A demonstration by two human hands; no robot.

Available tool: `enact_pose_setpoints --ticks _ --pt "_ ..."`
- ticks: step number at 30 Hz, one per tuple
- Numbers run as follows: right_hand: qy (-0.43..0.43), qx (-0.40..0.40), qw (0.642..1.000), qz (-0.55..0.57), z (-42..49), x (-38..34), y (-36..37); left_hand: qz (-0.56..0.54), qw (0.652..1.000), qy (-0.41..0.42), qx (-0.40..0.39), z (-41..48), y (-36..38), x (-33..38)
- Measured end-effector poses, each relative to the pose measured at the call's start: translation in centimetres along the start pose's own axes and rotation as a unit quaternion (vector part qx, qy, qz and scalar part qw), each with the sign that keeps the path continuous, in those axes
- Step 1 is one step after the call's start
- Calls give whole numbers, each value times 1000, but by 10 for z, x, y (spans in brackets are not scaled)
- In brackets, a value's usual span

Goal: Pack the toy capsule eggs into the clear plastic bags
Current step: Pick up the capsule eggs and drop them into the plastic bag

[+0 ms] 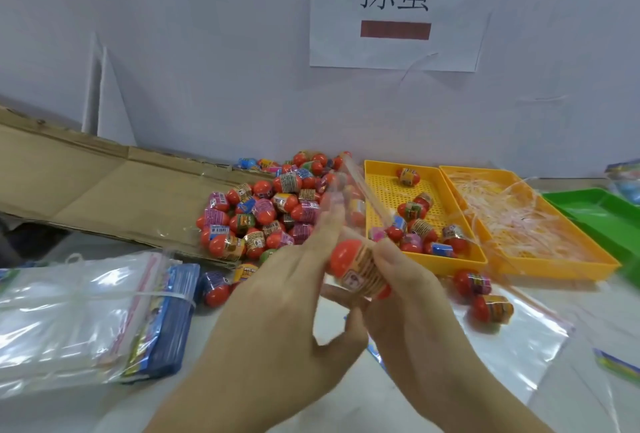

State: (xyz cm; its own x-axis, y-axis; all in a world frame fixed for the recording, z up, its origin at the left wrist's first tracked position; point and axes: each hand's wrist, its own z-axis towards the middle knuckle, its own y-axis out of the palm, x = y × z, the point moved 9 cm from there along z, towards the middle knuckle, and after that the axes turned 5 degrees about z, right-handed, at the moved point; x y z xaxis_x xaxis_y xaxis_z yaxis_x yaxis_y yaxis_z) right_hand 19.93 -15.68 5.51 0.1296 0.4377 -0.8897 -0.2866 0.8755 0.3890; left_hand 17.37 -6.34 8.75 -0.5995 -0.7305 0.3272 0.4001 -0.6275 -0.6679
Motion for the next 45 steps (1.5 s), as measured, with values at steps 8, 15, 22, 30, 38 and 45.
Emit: enact_pose_setpoints --ticks 8,15,22,30,38,45 --pt "16 28 999 -35 1 8 -10 -284 942 -159 79 0 -4 -30" --pt "38 -18 998 41 6 4 -8 -386 859 -331 58 -5 14 -77" --pt "85 -91 989 83 5 2 -4 -581 731 -345 -90 -5 46 -64" --pt "-95 103 989 -37 17 -31 -55 -466 806 -364 29 -7 22 -84" --pt "-268 111 926 -241 0 -70 -45 -392 874 -283 52 0 8 -63" --pt "-363 124 787 -483 -14 -85 -19 -352 907 -227 54 2 5 -50"
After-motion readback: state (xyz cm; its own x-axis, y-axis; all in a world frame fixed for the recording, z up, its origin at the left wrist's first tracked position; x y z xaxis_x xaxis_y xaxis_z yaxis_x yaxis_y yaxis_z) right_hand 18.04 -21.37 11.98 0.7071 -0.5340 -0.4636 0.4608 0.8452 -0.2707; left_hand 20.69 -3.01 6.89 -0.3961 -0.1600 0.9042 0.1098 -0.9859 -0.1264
